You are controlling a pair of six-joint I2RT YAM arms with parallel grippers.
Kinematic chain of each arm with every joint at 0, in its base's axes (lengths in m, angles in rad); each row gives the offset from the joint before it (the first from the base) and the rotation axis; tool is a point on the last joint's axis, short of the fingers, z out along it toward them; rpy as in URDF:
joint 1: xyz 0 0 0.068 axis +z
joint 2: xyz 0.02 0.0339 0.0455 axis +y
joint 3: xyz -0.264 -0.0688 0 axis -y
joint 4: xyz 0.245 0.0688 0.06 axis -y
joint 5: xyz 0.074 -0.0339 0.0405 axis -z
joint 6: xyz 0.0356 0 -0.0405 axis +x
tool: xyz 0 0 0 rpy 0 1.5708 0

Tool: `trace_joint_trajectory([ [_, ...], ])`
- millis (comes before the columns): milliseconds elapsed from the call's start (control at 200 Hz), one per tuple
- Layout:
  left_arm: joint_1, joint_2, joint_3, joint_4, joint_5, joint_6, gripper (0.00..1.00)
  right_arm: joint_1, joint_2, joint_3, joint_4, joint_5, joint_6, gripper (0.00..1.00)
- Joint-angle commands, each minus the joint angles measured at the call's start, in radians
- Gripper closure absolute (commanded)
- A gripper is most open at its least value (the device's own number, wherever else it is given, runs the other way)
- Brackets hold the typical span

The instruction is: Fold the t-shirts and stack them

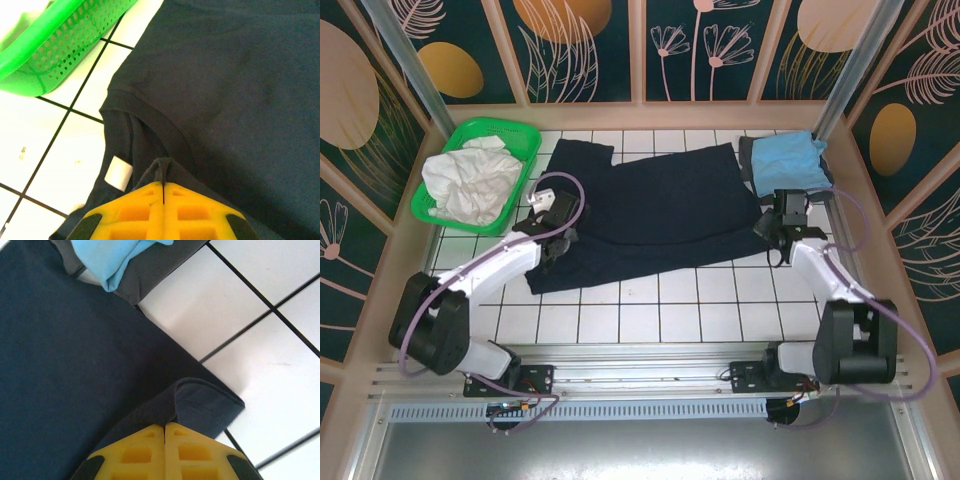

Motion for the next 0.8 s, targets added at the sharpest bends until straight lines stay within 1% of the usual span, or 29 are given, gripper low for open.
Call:
trace_joint_trajectory([
  [0,0.027,0.040,0.069,-0.005,-0.064,0.037,1.00,-0.024,0.085,0.063,0.082,-0.032,-0.036,1.00],
  [110,0.041,0.077,0.105,0.004,-0.064,0.060,1.00,-0.042,0.139,0.064,0.115,-0.057,-0.043,1.00],
  [210,0.041,0.132,0.152,0.000,-0.042,0.082,1.00,-0.056,0.186,0.085,0.139,-0.092,-0.051,1.00],
  [315,0.043,0.192,0.191,-0.034,-0.062,0.078,1.00,-0.058,0.254,0.131,0.122,-0.108,-0.057,1.00],
  [435,0.050,0.218,0.191,-0.042,-0.081,0.063,1.00,-0.057,0.328,0.186,0.102,-0.109,-0.062,1.00],
  [565,0.061,0.233,0.194,-0.038,-0.078,0.065,1.00,-0.058,0.398,0.236,0.089,-0.108,-0.063,1.00],
  [585,0.063,0.262,0.197,-0.041,-0.078,0.066,1.00,-0.056,0.408,0.245,0.085,-0.109,-0.065,1.00],
  [726,0.074,0.297,0.209,-0.047,-0.084,0.069,1.00,-0.055,0.448,0.277,0.077,-0.108,-0.065,1.00],
  [746,0.077,0.302,0.211,-0.048,-0.083,0.069,1.00,-0.055,0.451,0.279,0.076,-0.133,-0.065,1.00],
  [796,0.078,0.305,0.214,-0.055,-0.082,0.067,1.00,-0.054,0.454,0.285,0.066,-0.135,-0.065,1.00],
])
